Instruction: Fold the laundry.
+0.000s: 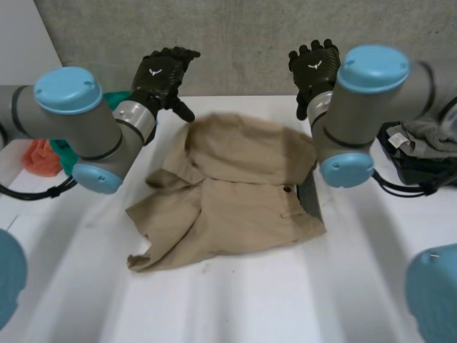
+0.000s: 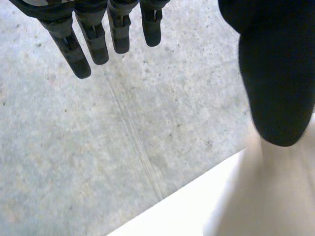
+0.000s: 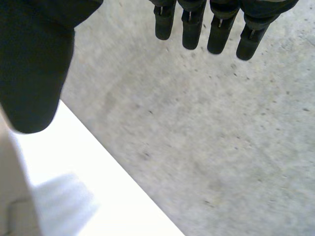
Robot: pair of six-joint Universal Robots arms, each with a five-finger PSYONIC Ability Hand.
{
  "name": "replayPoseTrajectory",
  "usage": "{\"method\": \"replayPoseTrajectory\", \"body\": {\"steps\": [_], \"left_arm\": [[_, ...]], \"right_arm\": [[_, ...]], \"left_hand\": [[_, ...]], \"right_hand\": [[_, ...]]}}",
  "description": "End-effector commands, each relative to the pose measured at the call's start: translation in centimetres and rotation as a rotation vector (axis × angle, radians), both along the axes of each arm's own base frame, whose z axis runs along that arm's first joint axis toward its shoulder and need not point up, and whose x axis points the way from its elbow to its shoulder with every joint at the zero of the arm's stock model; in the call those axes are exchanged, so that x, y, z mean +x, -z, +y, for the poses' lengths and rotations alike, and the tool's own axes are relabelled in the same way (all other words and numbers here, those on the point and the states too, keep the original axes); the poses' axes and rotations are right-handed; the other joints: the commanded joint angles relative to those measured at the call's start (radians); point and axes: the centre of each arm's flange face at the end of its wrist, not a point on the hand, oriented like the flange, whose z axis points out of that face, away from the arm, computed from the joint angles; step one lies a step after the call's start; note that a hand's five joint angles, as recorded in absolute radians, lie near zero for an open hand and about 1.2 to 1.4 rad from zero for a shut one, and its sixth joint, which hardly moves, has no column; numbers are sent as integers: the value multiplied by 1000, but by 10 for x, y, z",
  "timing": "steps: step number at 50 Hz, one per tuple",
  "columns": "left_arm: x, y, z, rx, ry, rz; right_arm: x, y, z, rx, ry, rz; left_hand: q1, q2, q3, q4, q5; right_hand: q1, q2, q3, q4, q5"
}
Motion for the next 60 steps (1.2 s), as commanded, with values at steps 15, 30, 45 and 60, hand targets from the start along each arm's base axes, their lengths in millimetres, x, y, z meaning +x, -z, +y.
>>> {"method": "replayPoseTrajectory", "body": {"steps": [15,30,45,60], "left_arm": [[55,-75,117,88,-167,-111],[74,38,255,412,27,-352],[79,85,239,487,-14,-425],[108,92,180,335,-201,-510]], "right_arm": [[-32,-59,75,108,-139,139],[-64,56,146,547,-272,310],[-74,111,134,462,-270,268],[-76,118,129,426,-264,252]], "left_hand": [[256,225,223,233,224],[641,610,607,618,609],[386,355,352,363,354],[298,266,264,275,265]], "right_hand": [[-50,-44,-47,-53,-48],[228,234,230,224,229],[547,553,550,544,549],[1172,1178,1175,1168,1173]]}}
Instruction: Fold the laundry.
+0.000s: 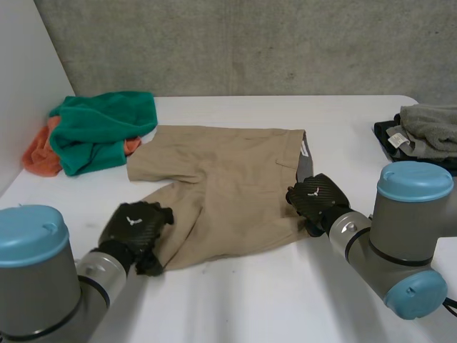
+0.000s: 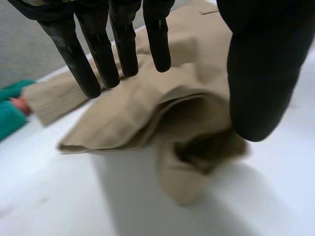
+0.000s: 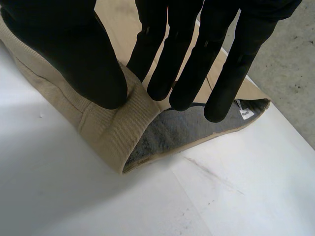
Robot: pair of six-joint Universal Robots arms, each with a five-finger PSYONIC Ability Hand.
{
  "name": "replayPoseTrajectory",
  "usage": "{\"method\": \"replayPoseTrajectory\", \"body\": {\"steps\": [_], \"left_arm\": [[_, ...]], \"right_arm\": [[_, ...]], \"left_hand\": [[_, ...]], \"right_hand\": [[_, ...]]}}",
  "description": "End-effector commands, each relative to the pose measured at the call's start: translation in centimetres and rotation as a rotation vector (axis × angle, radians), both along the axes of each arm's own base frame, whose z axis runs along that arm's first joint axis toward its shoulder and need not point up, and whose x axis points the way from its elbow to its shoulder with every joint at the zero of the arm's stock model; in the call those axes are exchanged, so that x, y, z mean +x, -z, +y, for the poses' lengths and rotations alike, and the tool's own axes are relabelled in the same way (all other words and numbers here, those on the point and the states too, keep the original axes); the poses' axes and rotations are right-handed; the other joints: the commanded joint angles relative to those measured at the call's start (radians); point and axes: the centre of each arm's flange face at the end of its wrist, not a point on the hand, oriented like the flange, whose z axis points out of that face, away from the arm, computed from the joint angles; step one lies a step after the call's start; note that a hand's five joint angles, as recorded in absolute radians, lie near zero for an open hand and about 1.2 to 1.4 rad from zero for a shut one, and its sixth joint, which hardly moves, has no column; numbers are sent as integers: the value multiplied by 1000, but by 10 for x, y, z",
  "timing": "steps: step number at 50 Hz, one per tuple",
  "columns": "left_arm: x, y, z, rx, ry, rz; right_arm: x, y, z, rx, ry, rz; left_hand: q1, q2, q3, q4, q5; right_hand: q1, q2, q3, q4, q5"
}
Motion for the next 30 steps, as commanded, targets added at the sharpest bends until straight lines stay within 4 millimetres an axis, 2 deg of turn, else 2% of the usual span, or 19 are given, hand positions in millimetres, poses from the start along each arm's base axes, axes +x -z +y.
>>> {"method": "replayPoseTrajectory", "body": {"steps": [1,6,12,17,21,23,26,30], "left_arm": [[17,4,-22,-82,-28,-134],[21,6,-25,-117,-16,-192],[30,1,-46,-203,-76,-182],[33,-3,-45,-209,-81,-179],[34,-18,-33,-252,-72,-153],[33,-31,-18,-290,-39,-125],[27,-39,0,-314,37,-98],[22,-35,24,-269,145,-82]], "right_arm": [[-1,2,2,2,5,2],[-3,3,4,9,9,3],[0,5,10,15,-3,7],[-1,5,11,18,0,8],[-1,5,11,20,8,7],[-2,4,10,18,14,7],[-2,3,10,15,22,7],[-3,3,9,13,29,9]], "left_hand": [[26,29,28,44,46],[32,35,34,50,52],[44,47,46,61,64],[38,41,40,55,58],[29,32,31,47,49],[44,47,45,61,64],[102,105,104,120,122],[273,275,274,290,293]], "right_hand": [[322,217,212,201,266],[322,217,212,201,266],[322,217,212,201,266],[322,217,212,201,266],[322,217,212,201,266],[322,217,212,201,266],[322,217,212,201,266],[322,217,212,201,266]]}}
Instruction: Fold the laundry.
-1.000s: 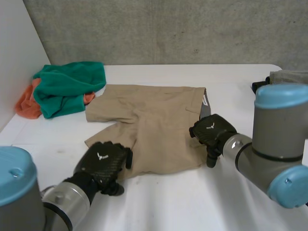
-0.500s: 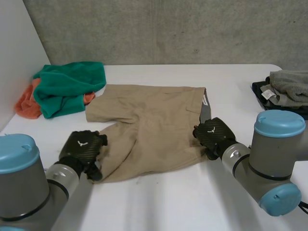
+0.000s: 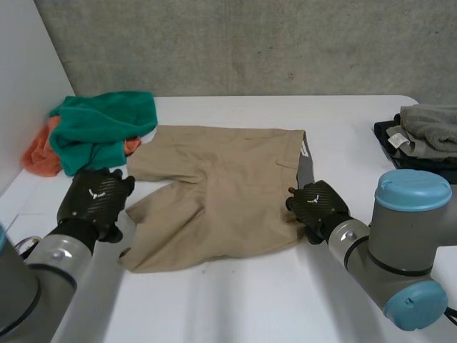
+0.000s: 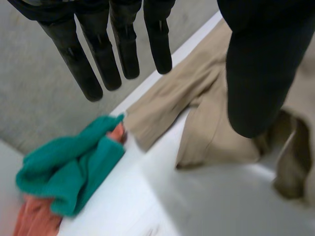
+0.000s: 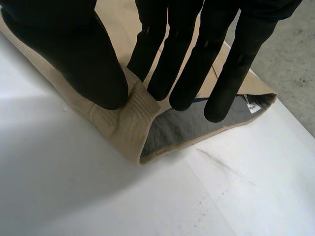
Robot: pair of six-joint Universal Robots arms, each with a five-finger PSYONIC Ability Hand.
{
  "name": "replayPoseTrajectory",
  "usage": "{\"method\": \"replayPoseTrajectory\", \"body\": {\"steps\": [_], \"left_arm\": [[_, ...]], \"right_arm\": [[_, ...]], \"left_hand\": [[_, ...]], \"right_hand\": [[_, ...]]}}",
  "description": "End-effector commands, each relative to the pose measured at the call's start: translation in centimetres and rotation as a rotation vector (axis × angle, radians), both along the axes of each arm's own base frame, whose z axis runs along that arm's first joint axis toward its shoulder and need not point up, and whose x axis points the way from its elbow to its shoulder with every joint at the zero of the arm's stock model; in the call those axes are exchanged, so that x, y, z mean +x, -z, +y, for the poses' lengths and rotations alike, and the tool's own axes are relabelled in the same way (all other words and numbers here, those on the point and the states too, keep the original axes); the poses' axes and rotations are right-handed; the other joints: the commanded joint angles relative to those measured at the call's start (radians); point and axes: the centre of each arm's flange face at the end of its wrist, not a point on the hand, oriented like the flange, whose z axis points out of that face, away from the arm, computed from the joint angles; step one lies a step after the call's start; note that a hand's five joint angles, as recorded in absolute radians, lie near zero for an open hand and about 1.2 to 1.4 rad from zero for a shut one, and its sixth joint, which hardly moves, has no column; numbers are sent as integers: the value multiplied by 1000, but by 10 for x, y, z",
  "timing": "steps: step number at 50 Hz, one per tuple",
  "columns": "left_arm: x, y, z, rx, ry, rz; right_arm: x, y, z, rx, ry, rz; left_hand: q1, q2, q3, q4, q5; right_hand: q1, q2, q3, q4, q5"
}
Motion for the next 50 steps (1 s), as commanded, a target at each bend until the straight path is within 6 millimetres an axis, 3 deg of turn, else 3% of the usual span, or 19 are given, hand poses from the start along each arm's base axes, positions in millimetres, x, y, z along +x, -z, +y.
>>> {"method": "replayPoseTrajectory", "body": {"steps": [1,5,10,15,21,35,37,40,43,48,50], "left_arm": [[-8,-3,41,43,171,12],[-6,13,54,154,199,-17],[-6,34,53,247,198,-42],[-8,47,38,272,176,-49],[-8,53,18,258,142,-47],[-8,63,-7,187,111,-77],[-6,64,-9,175,107,-101],[-4,65,-13,143,102,-149],[-1,65,-16,115,104,-196],[-1,53,-11,81,113,-218],[0,37,-2,58,115,-209]], "right_arm": [[-1,-1,-1,-4,15,3],[-1,0,-1,0,15,5],[-2,0,-1,2,15,6],[-2,0,0,3,15,7],[-2,1,1,7,14,9],[-2,1,1,7,14,9],[-2,1,1,6,14,8],[-1,1,1,3,14,7],[-2,1,1,7,15,12],[-6,-1,6,41,20,49],[-13,-16,18,78,13,109]], "left_hand": [[261,262,260,266,263],[305,306,304,310,307],[297,297,295,301,298],[124,124,123,129,125],[71,71,69,75,72],[162,162,160,166,163],[208,209,207,213,210],[454,455,453,459,456],[903,903,902,908,904],[904,904,903,909,905],[904,904,903,909,905]], "right_hand": [[322,217,212,200,266],[322,217,212,200,266],[322,217,212,200,266],[322,217,212,200,266],[322,217,212,200,266],[322,217,212,200,266],[322,217,212,200,266],[322,217,212,200,266],[322,217,212,200,266],[322,217,212,200,266],[322,217,212,200,266]]}}
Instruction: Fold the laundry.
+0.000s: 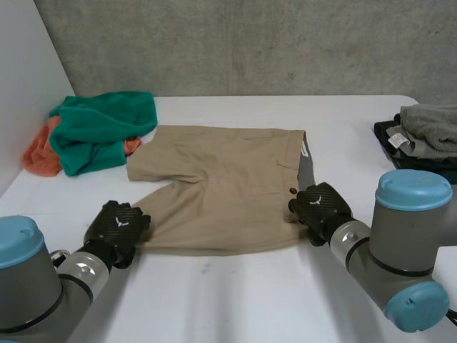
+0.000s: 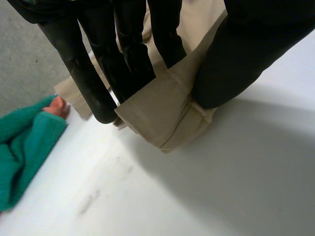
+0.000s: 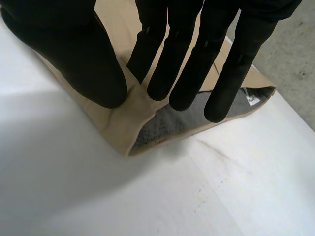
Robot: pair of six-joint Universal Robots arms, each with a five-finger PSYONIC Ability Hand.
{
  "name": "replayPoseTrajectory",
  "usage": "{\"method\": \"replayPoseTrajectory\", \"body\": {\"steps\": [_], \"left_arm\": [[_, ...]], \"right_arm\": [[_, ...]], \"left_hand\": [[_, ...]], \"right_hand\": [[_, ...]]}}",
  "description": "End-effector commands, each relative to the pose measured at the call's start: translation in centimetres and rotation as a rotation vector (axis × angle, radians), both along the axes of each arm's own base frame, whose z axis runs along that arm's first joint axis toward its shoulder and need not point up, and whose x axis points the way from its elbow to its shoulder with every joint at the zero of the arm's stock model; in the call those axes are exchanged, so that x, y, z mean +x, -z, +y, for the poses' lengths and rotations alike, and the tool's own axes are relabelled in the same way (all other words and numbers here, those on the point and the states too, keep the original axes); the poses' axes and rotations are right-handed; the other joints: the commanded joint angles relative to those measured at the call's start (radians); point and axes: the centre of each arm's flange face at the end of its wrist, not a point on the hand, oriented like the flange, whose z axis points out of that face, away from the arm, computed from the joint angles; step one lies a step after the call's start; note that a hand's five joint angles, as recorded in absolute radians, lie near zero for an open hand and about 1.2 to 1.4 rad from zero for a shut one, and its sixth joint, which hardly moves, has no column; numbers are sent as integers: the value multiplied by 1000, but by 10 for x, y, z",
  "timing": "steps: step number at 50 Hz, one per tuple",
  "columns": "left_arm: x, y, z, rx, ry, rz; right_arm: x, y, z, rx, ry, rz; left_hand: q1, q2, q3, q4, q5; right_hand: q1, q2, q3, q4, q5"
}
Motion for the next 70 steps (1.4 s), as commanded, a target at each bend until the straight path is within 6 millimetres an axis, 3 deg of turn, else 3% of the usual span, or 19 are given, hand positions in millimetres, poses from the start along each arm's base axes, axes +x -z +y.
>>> {"method": "replayPoseTrajectory", "body": {"steps": [1,3,7,13,19,22,25,27,31,36,41,45,46,50,53,57,60,66,70], "left_arm": [[3,-29,18,-41,18,-12],[5,-37,33,13,26,-27],[11,-50,69,173,52,-71],[16,-68,110,363,107,-116],[1,-76,75,223,117,-41],[-9,-74,45,134,104,-11],[-17,-73,26,82,104,2],[-18,-73,20,75,96,4],[-21,-81,10,52,76,25],[-24,-94,0,28,51,96],[-26,-105,-7,16,33,162],[-26,-108,-8,20,25,183],[-26,-107,-6,24,25,183],[-26,-104,3,53,35,175],[-25,-103,16,92,47,159],[-19,-103,49,190,68,113],[-11,-101,76,297,79,75],[-5,-95,122,455,163,-18],[-10,-93,121,436,214,-53]], "right_arm": [[-14,-25,21,80,-4,114],[-27,-40,41,151,-37,233],[-49,-47,74,272,-107,436],[-59,-59,76,194,-121,518],[-48,-69,57,112,-57,399],[-40,-72,40,68,21,268],[-34,-70,31,50,106,104],[-30,-69,39,72,120,14],[-24,-62,61,153,112,-58],[-16,-46,85,220,72,-64],[-2,-7,83,239,44,-44],[3,8,66,161,71,-61],[2,6,58,112,103,-69],[-6,-10,48,-27,144,-37],[-15,-47,57,-168,104,39],[-33,-75,63,-274,79,176],[-45,-79,67,-250,65,286],[-71,-74,97,45,-31,540],[-64,-83,82,14,-27,478]], "left_hand": [[244,204,213,201,250],[244,204,213,201,250],[244,204,213,201,250],[244,204,213,201,250],[244,204,213,201,250],[244,204,213,201,250],[244,204,213,201,250],[244,204,213,201,250],[244,204,213,201,250],[244,204,213,201,250],[244,204,213,201,250],[244,204,213,201,250],[244,204,213,201,250],[244,204,213,201,250],[244,204,213,201,250],[244,204,213,201,250],[244,204,213,201,250],[244,204,213,201,250],[244,204,213,201,250]], "right_hand": [[322,217,207,200,266],[322,217,207,200,266],[322,217,207,200,266],[322,217,207,200,266],[322,217,207,200,266],[-353,-457,-468,-475,-409],[-683,-787,-798,-805,-739],[-874,-979,-990,-996,-930],[-881,-985,-996,-1003,-937],[-866,-971,-981,-988,-922],[-781,-886,-897,-903,-837],[-158,-263,-273,-280,-214],[317,213,202,195,261],[322,217,207,200,266],[322,217,207,200,266],[322,217,207,200,266],[322,217,207,200,266],[322,217,207,200,266],[322,217,207,200,266]]}}
